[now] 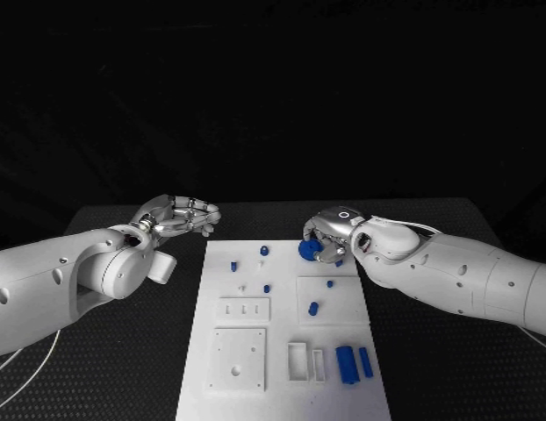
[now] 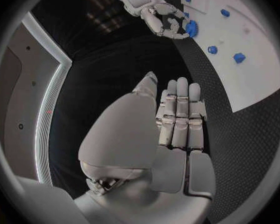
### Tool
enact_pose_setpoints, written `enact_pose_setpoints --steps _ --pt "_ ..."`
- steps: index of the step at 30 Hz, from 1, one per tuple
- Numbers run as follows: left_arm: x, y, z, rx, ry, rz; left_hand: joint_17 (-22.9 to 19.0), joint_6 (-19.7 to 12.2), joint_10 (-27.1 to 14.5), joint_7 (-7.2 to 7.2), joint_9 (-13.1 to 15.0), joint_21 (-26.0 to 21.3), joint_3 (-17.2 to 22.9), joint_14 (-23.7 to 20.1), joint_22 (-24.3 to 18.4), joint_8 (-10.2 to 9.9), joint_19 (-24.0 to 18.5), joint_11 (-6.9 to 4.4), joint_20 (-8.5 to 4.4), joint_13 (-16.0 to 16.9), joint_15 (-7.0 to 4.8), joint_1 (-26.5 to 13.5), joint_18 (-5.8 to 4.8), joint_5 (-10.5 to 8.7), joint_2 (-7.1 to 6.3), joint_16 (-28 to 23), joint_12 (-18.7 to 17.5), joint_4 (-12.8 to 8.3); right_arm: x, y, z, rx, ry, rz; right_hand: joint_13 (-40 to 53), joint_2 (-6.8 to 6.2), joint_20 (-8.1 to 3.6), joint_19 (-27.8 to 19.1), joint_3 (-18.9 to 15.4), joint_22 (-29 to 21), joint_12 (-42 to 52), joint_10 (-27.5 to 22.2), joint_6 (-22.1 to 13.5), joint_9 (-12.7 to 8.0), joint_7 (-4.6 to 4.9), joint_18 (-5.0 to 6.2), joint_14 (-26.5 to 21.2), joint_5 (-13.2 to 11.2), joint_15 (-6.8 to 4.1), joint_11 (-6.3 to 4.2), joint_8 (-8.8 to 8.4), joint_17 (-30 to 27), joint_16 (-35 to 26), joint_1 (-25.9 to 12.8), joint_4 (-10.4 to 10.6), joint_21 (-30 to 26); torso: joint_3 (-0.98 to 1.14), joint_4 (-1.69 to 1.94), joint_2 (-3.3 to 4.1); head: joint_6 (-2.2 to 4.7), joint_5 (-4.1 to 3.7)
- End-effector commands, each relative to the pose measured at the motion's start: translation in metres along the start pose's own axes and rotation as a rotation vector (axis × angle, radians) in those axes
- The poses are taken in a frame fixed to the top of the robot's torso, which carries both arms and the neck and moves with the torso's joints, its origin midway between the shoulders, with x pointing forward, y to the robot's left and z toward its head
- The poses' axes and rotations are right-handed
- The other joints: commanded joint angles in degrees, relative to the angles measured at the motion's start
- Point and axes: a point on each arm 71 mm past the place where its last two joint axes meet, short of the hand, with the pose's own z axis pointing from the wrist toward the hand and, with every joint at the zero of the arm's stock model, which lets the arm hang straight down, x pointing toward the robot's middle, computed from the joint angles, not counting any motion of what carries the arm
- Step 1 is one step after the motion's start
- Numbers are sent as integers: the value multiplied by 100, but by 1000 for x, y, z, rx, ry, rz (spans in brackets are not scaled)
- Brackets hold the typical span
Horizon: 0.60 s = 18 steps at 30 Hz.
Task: Assemble the parts on the task board
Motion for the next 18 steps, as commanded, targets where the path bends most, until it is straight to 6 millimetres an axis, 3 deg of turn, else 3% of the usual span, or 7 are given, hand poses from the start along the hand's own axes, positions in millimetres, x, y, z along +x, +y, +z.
enact_pose_setpoints --steps 1,8,18 --pt "1 -2 1 8 10 1 6 1 28 8 -10 39 -35 -11 100 -10 -37 30 15 -6 29 0 106 -33 40 -25 -20 1 -8 5 1 7 -52 -37 -12 -62 -2 60 10 55 2 62 744 10 -48 94 54 12 -7 -3 -21 -8 30 -12 67 30 3 9 5 8 -5" --pt "1 -2 2 8 7 2 7 -2 28 10 -10 39 -35 -10 99 -12 -37 30 16 -6 29 -3 106 -33 42 -26 -22 3 -23 25 2 -41 -90 -43 -22 -123 -11 81 14 48 -7 80 749 22 -52 94 70 -6 -11 -7 -28 -16 26 -30 128 29 -3 -6 -8 14 33" --pt "2 -2 3 8 10 2 9 -6 27 11 -12 39 -35 -10 99 -14 -38 31 16 -6 29 -6 106 -32 43 -28 -24 2 -29 65 9 -123 -110 -52 -29 -155 -14 84 9 45 -15 86 746 27 -52 94 75 -10 -11 -7 -36 -21 21 -47 164 24 1 0 -2 49 75"
